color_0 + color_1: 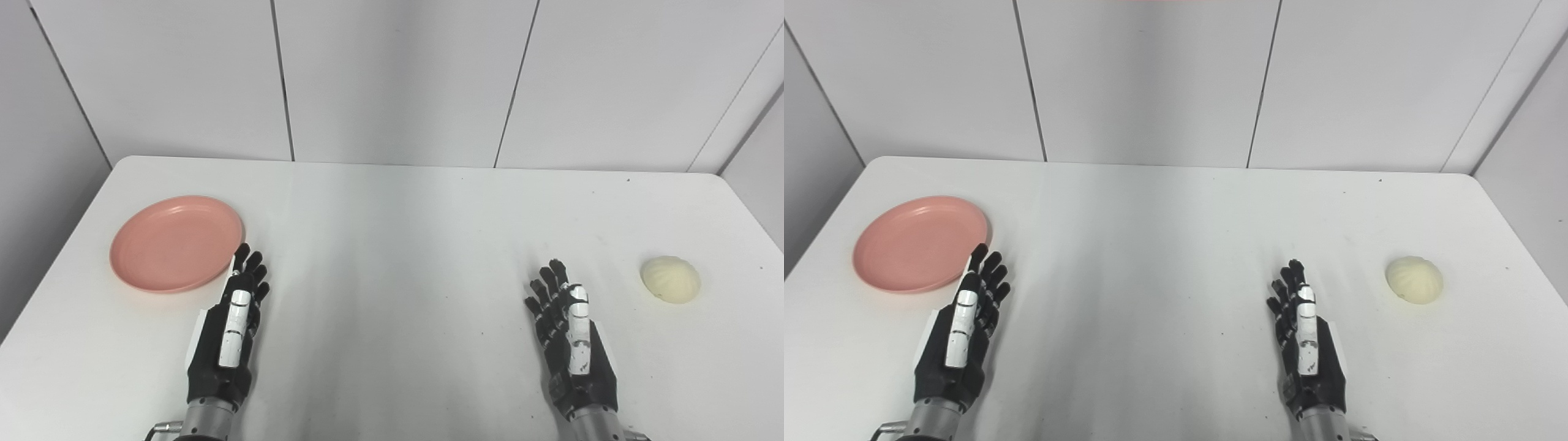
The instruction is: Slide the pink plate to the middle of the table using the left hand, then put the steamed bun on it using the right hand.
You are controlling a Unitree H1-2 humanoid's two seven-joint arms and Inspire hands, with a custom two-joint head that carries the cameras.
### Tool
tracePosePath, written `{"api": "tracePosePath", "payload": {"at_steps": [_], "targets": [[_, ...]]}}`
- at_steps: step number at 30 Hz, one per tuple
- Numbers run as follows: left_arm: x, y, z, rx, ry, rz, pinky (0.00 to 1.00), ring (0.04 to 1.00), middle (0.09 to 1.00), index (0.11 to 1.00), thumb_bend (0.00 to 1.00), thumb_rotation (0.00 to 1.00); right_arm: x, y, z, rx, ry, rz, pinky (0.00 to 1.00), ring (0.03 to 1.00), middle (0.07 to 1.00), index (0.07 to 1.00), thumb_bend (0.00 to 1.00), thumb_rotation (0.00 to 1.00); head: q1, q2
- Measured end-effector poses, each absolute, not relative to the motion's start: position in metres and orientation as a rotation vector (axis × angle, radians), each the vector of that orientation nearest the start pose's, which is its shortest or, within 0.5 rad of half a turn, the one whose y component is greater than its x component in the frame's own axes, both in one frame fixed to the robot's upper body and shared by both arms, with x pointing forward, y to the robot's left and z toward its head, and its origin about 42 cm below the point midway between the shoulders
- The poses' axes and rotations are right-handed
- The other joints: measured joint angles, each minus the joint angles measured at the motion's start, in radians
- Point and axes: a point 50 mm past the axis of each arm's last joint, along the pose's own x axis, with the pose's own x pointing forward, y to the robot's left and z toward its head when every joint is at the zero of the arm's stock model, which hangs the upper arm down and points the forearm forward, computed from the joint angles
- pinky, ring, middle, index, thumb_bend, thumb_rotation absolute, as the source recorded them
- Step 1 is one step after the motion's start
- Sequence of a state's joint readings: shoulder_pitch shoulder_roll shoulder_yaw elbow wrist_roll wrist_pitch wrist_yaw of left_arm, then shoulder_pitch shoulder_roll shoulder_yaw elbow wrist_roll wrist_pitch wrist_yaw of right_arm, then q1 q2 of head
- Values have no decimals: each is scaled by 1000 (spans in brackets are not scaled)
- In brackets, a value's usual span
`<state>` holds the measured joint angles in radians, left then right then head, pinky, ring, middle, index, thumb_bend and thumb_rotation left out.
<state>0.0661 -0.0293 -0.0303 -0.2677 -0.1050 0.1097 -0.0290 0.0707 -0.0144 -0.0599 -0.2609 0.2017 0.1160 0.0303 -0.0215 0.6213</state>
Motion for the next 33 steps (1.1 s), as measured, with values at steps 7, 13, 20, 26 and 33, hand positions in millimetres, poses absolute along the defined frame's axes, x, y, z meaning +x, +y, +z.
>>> {"api": "tracePosePath", "payload": {"at_steps": [7, 13, 20, 26, 33], "targets": [[260, 195, 145, -136, -99, -54, 1000, 1000, 1000, 1000, 740, 896, 261, -235, 141, 144, -106, -4, 981, 958, 969, 979, 803, 993, 3, 0], [261, 194, 146, -138, -102, -54, 1000, 1000, 1000, 1000, 757, 889, 262, -236, 138, 143, -112, -4, 983, 960, 971, 982, 778, 1000, 12, 5], [265, 195, 148, -150, -111, -51, 1000, 1000, 1000, 1000, 751, 878, 262, -233, 140, 157, -117, -2, 965, 955, 968, 979, 779, 1000, 8, 2], [265, 195, 147, -150, -109, -51, 1000, 1000, 1000, 1000, 761, 878, 262, -231, 140, 154, -117, 4, 972, 965, 975, 987, 783, 1000, 12, 5], [265, 193, 145, -155, -112, -51, 1000, 1000, 1000, 1000, 751, 882, 262, -234, 142, 147, -116, 8, 989, 972, 981, 992, 780, 1000, 47, -15]]}}
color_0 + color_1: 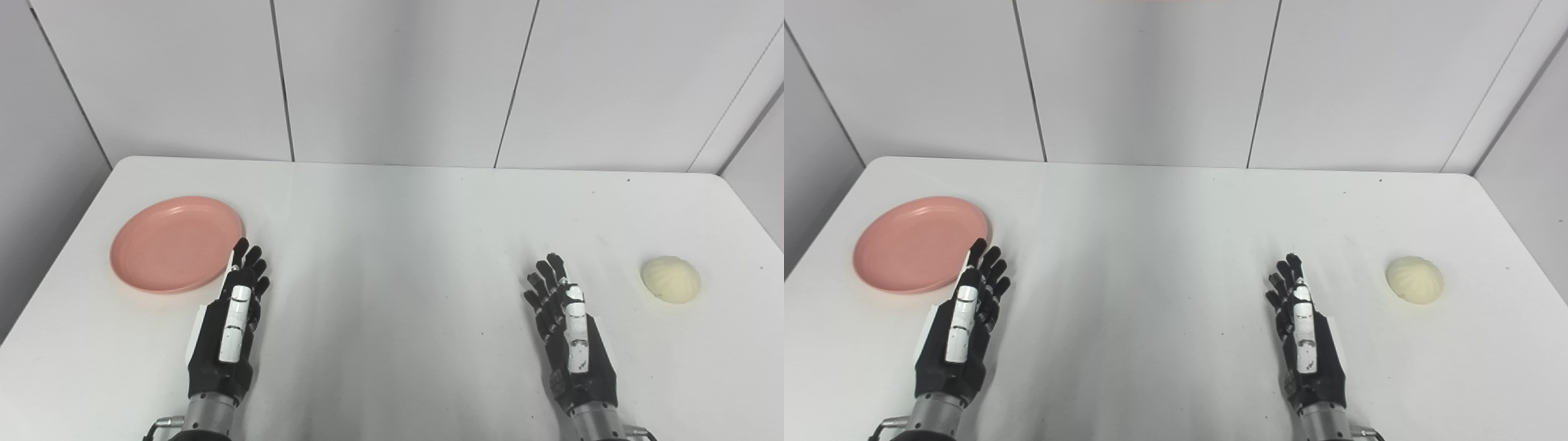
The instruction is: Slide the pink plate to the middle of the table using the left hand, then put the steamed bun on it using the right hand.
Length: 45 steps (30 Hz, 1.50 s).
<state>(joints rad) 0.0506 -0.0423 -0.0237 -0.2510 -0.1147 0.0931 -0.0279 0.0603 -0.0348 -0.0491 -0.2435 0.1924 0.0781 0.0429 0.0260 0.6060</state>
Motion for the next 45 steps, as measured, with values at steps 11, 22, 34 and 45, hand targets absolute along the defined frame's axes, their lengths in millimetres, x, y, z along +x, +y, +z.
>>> {"api": "tracePosePath", "payload": {"at_steps": [11, 22, 34, 45], "targets": [[269, 174, 132, -159, -96, -62, 1000, 1000, 1000, 1000, 642, 909, 267, -251, 132, 125, -84, 26, 1000, 983, 999, 1000, 749, 1000, 98, -71], [270, 162, 120, -128, -101, -82, 1000, 1000, 1000, 1000, 687, 902, 274, -261, 128, 124, -106, 36, 1000, 989, 1000, 1000, 749, 1000, 167, -140], [273, 157, 120, -136, -143, -84, 1000, 1000, 1000, 1000, 654, 928, 276, -264, 127, 138, -106, 40, 1000, 976, 997, 1000, 745, 1000, 198, -189], [280, 153, 120, -139, -162, -86, 1000, 1000, 1000, 1000, 661, 926, 279, -264, 127, 133, -104, 40, 1000, 962, 986, 1000, 764, 1000, 177, -190]]}}
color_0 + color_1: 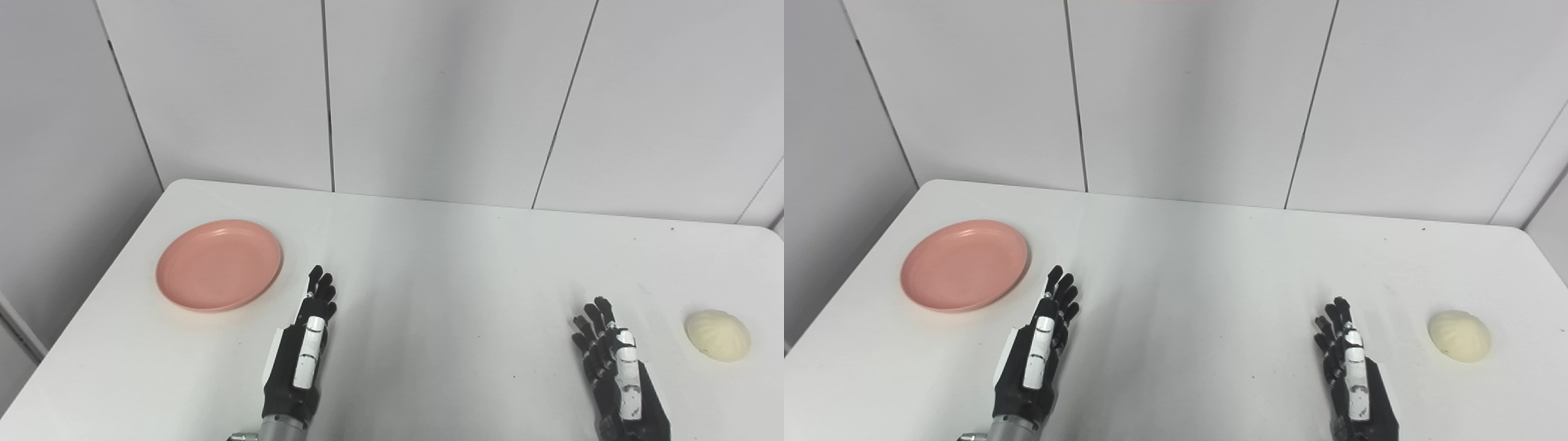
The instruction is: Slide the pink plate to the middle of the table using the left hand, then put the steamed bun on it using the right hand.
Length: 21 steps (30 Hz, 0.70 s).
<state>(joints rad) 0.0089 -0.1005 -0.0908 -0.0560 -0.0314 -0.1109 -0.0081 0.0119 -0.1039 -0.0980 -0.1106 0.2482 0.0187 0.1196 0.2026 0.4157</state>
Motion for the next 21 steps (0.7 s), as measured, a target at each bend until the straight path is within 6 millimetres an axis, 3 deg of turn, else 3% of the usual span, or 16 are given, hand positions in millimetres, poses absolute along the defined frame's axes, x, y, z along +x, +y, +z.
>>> {"api": "tracePosePath", "payload": {"at_steps": [6, 8, 11, 16, 21], "targets": [[279, 163, 127, -236, -177, -49, 981, 986, 974, 1000, 774, 889, 279, -262, 127, 137, -106, 40, 984, 957, 982, 1000, 739, 1000, -9, -6], [282, 170, 137, -281, -213, -29, 893, 929, 932, 944, 841, 860, 278, -262, 127, 139, -106, 38, 981, 956, 980, 997, 740, 999, -11, -9], [299, 179, 162, -309, -292, -19, 808, 892, 895, 867, 907, 846, 278, -261, 126, 139, -105, 36, 982, 955, 981, 999, 720, 1000, -9, -17], [338, 194, 211, -288, -453, -6, 780, 859, 848, 803, 929, 846, 279, -257, 127, 133, -107, 36, 970, 947, 974, 997, 718, 1000, -14, -28], [360, 212, 226, -262, -493, 27, 747, 834, 818, 781, 937, 864, 281, -255, 127, 135, -116, 35, 963, 941, 971, 989, 720, 1000, -15, -31]]}}
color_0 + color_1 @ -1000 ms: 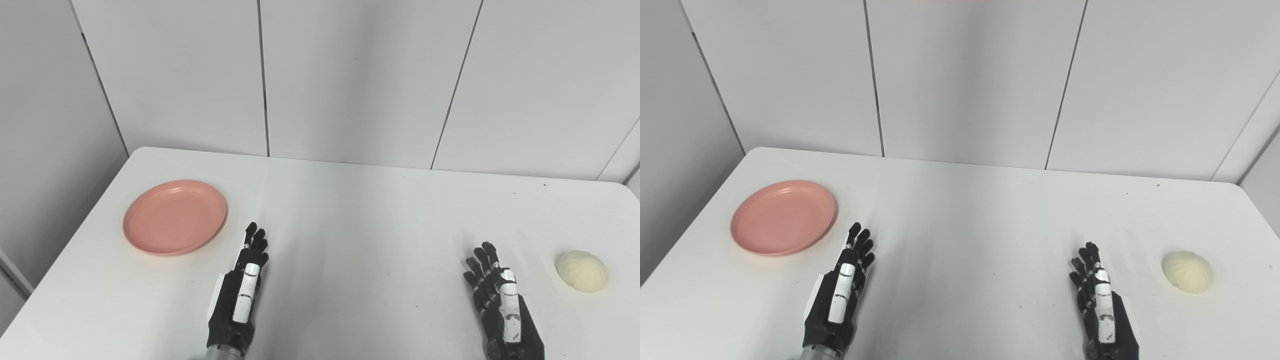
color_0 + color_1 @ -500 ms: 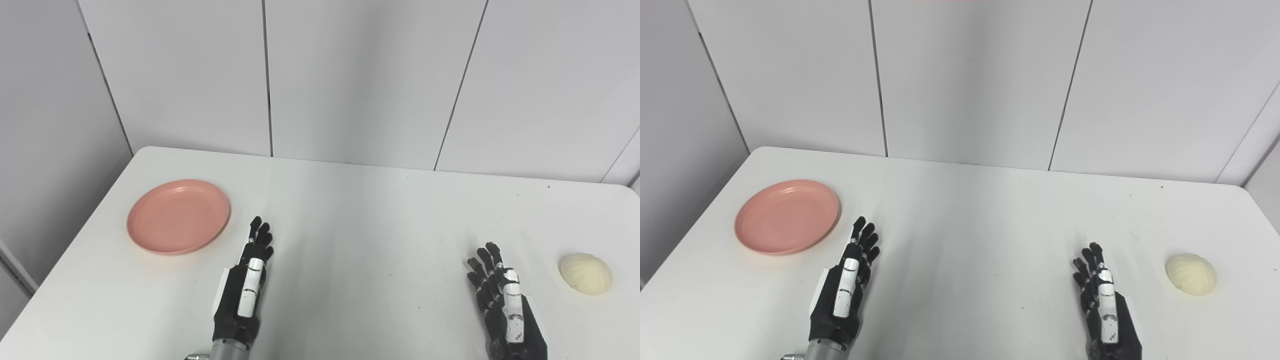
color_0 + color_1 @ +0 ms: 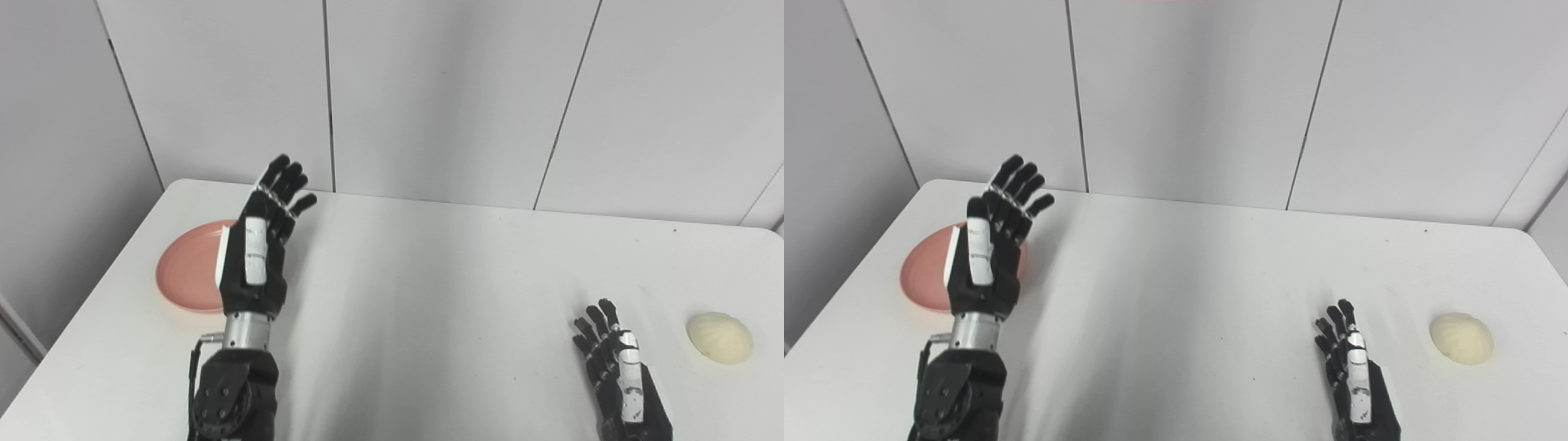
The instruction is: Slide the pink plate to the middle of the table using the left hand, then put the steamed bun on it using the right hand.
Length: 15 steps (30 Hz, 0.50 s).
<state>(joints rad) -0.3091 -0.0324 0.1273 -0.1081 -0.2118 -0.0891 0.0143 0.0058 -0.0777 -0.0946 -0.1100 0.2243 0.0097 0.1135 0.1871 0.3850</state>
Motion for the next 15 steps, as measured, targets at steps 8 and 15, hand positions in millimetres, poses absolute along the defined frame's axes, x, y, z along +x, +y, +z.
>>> {"api": "tracePosePath", "payload": {"at_steps": [8, 15], "targets": [[394, 281, 261, -117, -568, 110, 679, 755, 744, 718, 993, 898, 280, -255, 127, 132, -116, 36, 964, 947, 968, 992, 712, 1000, 8, 5], [419, 339, 263, -18, -543, 164, 726, 802, 758, 719, 983, 885, 280, -255, 127, 132, -117, 36, 957, 944, 961, 991, 703, 1000, 14, 9]]}}
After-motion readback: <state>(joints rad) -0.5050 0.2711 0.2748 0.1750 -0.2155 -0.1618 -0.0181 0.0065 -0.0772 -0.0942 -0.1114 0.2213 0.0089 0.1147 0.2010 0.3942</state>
